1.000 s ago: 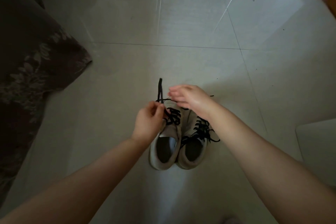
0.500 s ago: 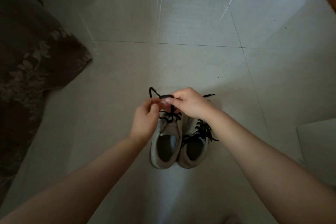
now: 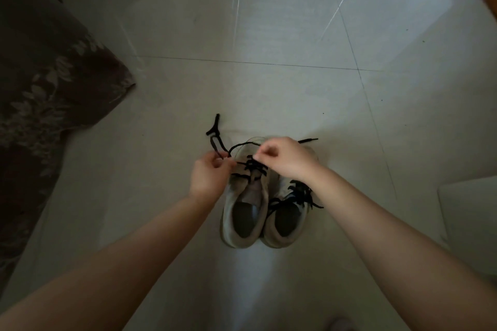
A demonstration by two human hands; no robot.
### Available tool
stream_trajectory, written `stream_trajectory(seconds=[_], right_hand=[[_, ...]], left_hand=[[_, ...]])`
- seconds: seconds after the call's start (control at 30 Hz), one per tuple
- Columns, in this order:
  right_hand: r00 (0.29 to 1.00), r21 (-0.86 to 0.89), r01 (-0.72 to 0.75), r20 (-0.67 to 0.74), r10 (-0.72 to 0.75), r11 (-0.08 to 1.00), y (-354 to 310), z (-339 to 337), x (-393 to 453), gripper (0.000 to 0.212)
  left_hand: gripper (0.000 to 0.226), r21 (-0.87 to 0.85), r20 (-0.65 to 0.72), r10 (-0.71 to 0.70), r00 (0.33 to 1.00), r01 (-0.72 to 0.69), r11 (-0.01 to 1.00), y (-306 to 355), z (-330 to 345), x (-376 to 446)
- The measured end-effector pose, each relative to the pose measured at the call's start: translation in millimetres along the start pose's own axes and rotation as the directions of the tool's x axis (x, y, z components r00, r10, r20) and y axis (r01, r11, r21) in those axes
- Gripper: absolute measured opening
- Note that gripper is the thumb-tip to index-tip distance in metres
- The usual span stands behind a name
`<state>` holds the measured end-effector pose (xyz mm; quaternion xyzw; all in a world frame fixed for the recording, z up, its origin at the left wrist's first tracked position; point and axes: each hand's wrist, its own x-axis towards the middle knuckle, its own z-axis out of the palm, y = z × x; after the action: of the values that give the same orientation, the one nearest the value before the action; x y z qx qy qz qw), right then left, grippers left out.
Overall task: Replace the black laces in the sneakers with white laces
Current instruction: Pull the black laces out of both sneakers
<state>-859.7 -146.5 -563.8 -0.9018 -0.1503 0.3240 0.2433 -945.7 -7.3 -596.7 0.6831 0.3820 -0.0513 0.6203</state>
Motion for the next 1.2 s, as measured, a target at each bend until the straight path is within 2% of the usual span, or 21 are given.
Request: stream_trajectory(seconds=[0.1,0.2,0.27,0.4,0.53,0.7,0.83,1.03,1.1,1.2], right_hand=[[1.000,-0.214,0.027,-0.006,-0.029,0.977,18,17,-6,0.013],[0.995,-0.329,0.080,-0.034,-0.097,0.941,15,24,-8,0.018],[0.992,-0.422,0.108,-0.014,-0.125,0.900,7,25,-9,0.028],[0.994,-0.638,0.101,0.032,-0.105,0.764,-8,34,-11,0.034],[0.989,-0.684,0.118,0.017,-0.146,0.720,-6,43,-12,0.034],[0.995,-0.609,0.091,0.018,-0.101,0.788,4,43,-7,0.028],[0.996,-0.428,0.058,-0.038,-0.082,0.902,12,40,-5,0.012],[0.947,-0.362,0.043,-0.284,-0.154,0.931,24,55,-10,0.031],[0.949,-0.209,-0.010,-0.310,-0.056,0.978,22,51,-10,0.040],[0.958,0.196,-0.148,-0.213,0.190,0.969,14,35,-8,0.059]], left_hand=[[0.046,0.318,0.045,0.033,0.998,-0.046,0.947,-14,4,-6],[0.062,0.485,0.185,0.122,0.975,-0.199,0.851,-25,11,-18],[0.062,0.516,0.228,0.156,0.961,-0.256,0.818,-29,13,-21],[0.043,0.526,0.195,0.237,0.952,-0.306,0.794,-30,10,-18],[0.041,0.485,0.168,0.270,0.948,-0.318,0.815,-32,8,-17],[0.042,0.454,0.180,0.299,0.937,-0.348,0.820,-33,7,-17],[0.044,0.463,0.195,0.276,0.941,-0.336,0.820,-34,5,-15],[0.043,0.527,0.232,0.271,0.934,-0.355,0.772,-32,5,-14],[0.043,0.529,0.228,0.273,0.935,-0.354,0.771,-32,4,-13],[0.041,0.540,0.225,0.269,0.936,-0.350,0.765,-33,3,-13]])
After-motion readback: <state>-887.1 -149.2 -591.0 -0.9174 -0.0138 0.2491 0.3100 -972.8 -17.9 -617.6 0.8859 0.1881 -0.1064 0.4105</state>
